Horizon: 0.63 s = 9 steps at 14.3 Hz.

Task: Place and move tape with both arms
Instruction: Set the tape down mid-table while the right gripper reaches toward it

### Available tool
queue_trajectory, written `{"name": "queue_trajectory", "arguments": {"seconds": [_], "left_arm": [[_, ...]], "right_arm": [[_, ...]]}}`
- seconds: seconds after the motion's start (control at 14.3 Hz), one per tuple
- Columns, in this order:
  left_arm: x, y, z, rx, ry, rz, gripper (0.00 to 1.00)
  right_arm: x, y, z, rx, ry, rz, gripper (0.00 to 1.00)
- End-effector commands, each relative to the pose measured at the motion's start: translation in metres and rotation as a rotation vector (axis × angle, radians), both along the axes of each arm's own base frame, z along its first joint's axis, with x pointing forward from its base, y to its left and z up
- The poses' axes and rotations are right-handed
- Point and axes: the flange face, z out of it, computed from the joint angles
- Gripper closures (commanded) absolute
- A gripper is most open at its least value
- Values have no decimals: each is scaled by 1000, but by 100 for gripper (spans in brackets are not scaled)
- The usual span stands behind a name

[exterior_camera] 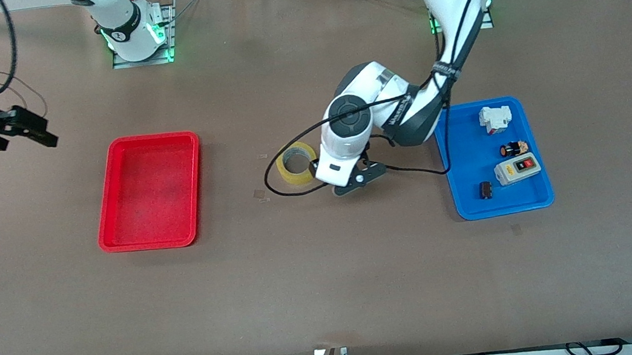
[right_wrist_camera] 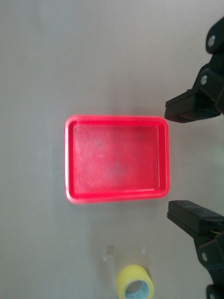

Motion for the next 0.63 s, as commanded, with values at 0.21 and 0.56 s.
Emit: {"name": "queue_trajectory", "arguments": {"seconds": [0.21, 0.56], "left_arm": [[26, 91, 60, 171, 9, 66, 0], [52, 170, 100, 178, 18, 22, 0]], "right_arm": [[-8, 127, -32, 1, 3, 91, 2], [-9, 246, -117, 1, 11, 147, 2]]}}
